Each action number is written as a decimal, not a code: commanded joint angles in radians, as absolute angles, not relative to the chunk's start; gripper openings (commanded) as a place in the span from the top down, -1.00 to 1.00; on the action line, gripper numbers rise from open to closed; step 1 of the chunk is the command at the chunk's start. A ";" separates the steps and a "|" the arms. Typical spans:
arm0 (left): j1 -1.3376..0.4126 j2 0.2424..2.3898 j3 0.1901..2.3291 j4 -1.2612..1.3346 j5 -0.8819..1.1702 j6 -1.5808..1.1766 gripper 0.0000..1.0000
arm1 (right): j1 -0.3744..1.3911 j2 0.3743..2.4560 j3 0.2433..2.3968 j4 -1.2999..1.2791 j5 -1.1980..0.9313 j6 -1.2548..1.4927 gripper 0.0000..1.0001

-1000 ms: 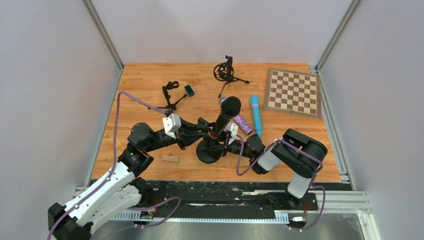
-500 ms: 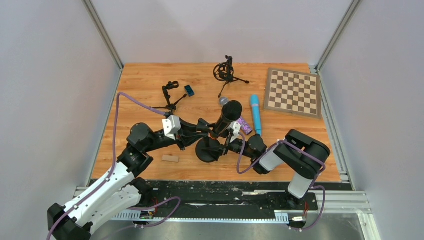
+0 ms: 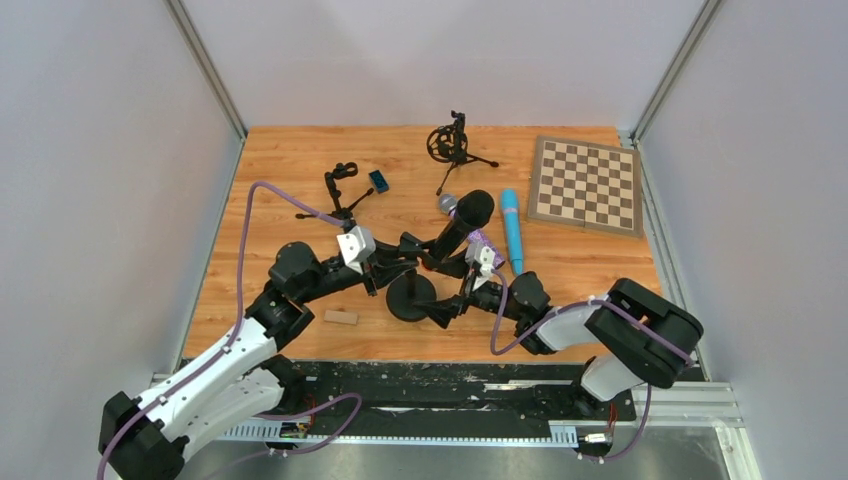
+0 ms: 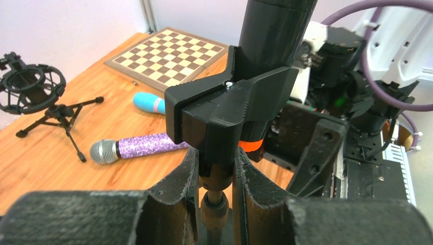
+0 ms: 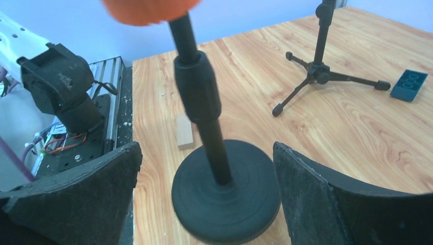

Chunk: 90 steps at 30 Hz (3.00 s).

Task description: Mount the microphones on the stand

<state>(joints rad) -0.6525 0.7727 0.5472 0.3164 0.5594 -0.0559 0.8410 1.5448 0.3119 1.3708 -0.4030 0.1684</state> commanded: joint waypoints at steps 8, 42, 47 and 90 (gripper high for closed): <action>-0.639 0.862 0.562 0.519 0.495 -0.037 1.00 | 0.835 1.317 0.249 1.074 -0.291 0.137 -1.00; -0.062 0.643 0.468 0.547 0.311 -0.099 1.00 | 0.816 1.206 0.175 0.954 -0.199 0.151 -1.00; 0.008 0.617 0.454 0.521 0.225 -0.092 1.00 | 0.807 1.197 0.179 0.940 -0.202 0.141 -1.00; 0.191 0.728 0.262 0.816 -0.317 -0.016 1.00 | 0.792 1.123 0.192 0.873 -0.214 0.123 -1.00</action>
<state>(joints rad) 0.1802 0.7490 0.2523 0.6266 -0.2909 0.0113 0.7967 1.1427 0.1749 0.8612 -0.2108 0.1284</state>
